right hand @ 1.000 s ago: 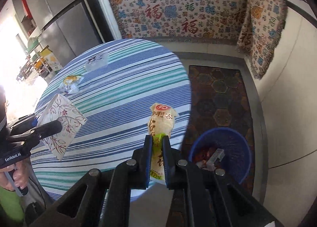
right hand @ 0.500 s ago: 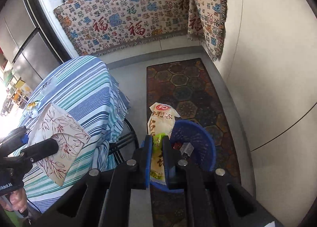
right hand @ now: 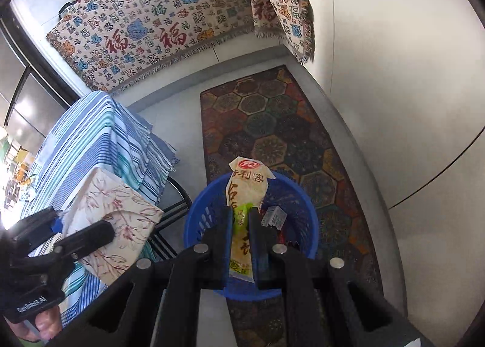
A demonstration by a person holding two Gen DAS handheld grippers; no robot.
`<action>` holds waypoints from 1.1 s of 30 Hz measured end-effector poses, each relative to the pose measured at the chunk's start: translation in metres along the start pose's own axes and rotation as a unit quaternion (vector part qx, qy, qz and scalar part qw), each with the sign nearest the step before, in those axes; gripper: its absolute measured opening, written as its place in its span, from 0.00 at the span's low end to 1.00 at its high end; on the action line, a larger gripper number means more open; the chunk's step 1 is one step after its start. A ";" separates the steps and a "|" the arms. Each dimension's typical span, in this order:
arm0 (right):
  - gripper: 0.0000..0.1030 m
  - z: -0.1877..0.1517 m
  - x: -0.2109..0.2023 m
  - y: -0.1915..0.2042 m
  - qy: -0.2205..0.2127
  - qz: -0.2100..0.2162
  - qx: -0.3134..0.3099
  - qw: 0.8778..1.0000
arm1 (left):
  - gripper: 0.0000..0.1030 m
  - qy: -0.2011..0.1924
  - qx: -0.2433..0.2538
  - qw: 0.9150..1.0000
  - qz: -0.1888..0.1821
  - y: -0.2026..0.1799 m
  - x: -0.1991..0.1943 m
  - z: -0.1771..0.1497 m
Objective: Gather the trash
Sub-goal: 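Carry the floral wrapper and bread packet over the wastebasket and release both, then return both tools over the table toward the snack bag and plastic box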
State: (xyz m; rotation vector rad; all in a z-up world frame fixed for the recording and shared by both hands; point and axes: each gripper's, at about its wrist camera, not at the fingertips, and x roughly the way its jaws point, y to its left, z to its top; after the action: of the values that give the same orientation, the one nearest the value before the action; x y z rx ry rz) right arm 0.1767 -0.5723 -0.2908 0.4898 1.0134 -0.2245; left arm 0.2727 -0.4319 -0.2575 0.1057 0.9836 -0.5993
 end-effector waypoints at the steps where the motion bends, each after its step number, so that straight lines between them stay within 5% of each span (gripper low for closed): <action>1: 0.10 0.000 0.000 0.000 0.000 0.000 0.000 1.000 | 0.37 0.003 -0.002 1.000 -0.001 0.000 0.006 0.000; 11: 0.12 0.002 0.017 -0.015 0.021 0.005 0.025 0.999 | 0.38 0.020 -0.004 1.000 -0.005 -0.001 0.039 -0.005; 14: 0.14 0.003 0.023 -0.019 0.026 0.004 0.036 0.999 | 0.50 0.022 -0.007 1.000 -0.006 0.001 0.047 -0.006; 16: 0.34 0.003 0.025 -0.024 0.028 0.009 0.047 0.998 | 0.63 0.023 -0.014 1.000 -0.011 0.001 0.049 -0.008; 19: 0.38 0.004 0.020 -0.026 0.017 0.005 0.053 0.998 | 0.64 0.022 -0.018 1.000 -0.010 0.003 0.046 -0.007; 24: 0.40 0.010 0.000 -0.014 -0.028 -0.022 0.029 0.999 | 0.74 -0.008 -0.018 1.000 -0.004 0.005 0.013 -0.007; 28: 0.63 0.012 -0.009 0.009 -0.056 -0.063 -0.011 0.996 | 0.84 -0.045 -0.015 0.999 0.001 0.009 -0.040 -0.021; 33: 0.65 0.007 -0.019 0.050 -0.095 -0.096 -0.072 0.988 | 0.93 -0.063 -0.026 0.997 0.045 0.036 -0.096 -0.059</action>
State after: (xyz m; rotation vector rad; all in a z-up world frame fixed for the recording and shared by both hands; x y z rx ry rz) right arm 0.1921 -0.5332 -0.2568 0.2335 0.8826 -0.3594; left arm 0.2078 -0.3402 -0.2196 0.0653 0.8660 -0.4915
